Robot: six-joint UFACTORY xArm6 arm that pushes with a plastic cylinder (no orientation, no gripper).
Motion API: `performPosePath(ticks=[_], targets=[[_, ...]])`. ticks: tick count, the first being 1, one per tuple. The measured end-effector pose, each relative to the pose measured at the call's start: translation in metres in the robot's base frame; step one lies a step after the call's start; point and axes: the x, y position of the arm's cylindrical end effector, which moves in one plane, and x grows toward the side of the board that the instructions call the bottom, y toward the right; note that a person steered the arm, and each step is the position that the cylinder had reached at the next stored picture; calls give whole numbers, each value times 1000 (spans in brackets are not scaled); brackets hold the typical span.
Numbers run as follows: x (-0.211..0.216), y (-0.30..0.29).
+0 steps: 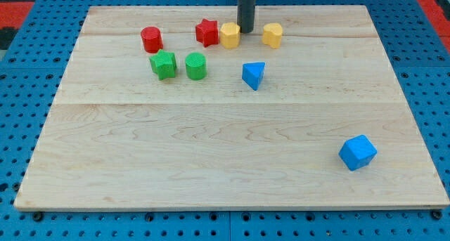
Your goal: Push the blue triangle near to the blue cube
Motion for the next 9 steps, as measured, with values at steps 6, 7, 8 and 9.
performPosePath(ticks=[6, 7, 8, 9], targets=[[197, 38], [178, -12], [230, -2], [253, 18]])
